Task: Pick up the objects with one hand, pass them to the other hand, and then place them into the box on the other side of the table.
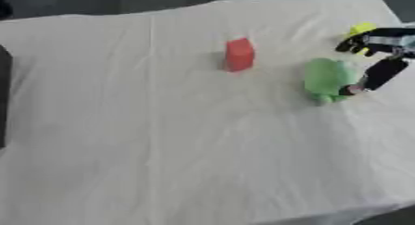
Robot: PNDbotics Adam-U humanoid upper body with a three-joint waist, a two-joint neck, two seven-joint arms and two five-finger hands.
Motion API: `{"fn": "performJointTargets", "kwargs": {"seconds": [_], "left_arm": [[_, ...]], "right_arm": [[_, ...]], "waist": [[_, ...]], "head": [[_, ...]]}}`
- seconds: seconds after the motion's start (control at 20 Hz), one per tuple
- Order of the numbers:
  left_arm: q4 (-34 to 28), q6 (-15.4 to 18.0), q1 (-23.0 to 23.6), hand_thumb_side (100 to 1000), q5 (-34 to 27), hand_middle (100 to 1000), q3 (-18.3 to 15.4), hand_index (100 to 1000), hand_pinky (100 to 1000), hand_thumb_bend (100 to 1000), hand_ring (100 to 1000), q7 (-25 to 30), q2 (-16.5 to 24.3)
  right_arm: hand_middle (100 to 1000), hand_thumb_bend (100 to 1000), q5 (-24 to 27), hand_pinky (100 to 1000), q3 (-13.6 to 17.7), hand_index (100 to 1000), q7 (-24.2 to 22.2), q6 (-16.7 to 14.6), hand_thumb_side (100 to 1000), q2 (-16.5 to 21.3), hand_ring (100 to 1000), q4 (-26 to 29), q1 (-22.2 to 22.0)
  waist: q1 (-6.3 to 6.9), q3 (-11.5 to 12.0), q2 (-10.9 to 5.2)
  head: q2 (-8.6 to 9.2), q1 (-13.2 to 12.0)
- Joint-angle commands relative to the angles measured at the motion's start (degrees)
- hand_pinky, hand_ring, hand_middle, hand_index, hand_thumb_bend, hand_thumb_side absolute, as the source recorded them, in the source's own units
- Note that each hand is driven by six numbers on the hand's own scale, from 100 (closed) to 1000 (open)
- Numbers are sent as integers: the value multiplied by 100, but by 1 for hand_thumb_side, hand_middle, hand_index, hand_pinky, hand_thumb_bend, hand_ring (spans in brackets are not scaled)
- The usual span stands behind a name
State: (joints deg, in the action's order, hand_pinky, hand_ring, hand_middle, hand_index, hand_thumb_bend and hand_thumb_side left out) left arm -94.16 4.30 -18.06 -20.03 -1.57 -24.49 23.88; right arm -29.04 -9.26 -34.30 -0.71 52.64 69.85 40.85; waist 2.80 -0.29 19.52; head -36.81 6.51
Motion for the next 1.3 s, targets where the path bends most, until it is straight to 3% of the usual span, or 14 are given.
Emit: {"fn": "performJointTargets", "kwargs": {"seconds": [0.05, 0.35, 0.5, 0.6, 0.65, 0.85, 1.1, 1.3], "left_arm": [[-94, 13, -31, 548, -26, 689, -15, 840, 730, 585, 689, 11, 131], [-116, 17, -28, 551, -43, 689, -6, 840, 730, 581, 690, 18, 107], [-125, 16, -28, 551, -48, 689, -7, 839, 730, 580, 689, 15, 102], [-126, 15, -23, 551, -49, 689, -11, 839, 730, 580, 688, 8, 103], [-125, 14, -20, 551, -50, 689, -12, 839, 730, 580, 688, 4, 103], [-121, 10, -16, 552, -47, 689, -9, 839, 730, 578, 688, 1, 107], [-122, 6, -18, 551, -28, 689, -9, 839, 731, 578, 688, 1, 139], [-134, -6, -33, 549, -4, 688, -3, 837, 731, 578, 687, 3, 165]], "right_arm": [[904, 565, -231, 893, 13, 916, 140, -7, 207, 41, 929, -146, 147], [890, 585, -636, 886, -62, 909, 422, 44, 206, -140, 916, -399, 246], [818, 561, -598, 876, -74, 841, 477, 5, 193, -193, 900, -421, 234], [763, 500, -416, 868, -49, 787, 527, 17, 180, -205, 881, -355, 196], [735, 426, -276, 860, -33, 756, 546, 39, 166, -204, 864, -302, 170], [686, 274, 376, 841, 23, 711, 525, 147, 160, -138, 831, 21, 54], [664, 174, 928, 828, 197, 699, 486, 339, 176, -1, 811, 587, -99], [664, 177, 1225, 827, 311, 700, 449, 481, 162, 90, 808, 1002, -222]], "waist": [[-3, 15, -80], [9, 37, -33], [14, 48, -15], [15, 48, -9], [14, 46, -7], [4, 35, -14], [-2, 25, -52], [-4, 25, -93]], "head": [[84, 17], [86, 20], [73, 7], [61, -6], [55, -12], [35, -38], [41, -99], [80, -163]]}}
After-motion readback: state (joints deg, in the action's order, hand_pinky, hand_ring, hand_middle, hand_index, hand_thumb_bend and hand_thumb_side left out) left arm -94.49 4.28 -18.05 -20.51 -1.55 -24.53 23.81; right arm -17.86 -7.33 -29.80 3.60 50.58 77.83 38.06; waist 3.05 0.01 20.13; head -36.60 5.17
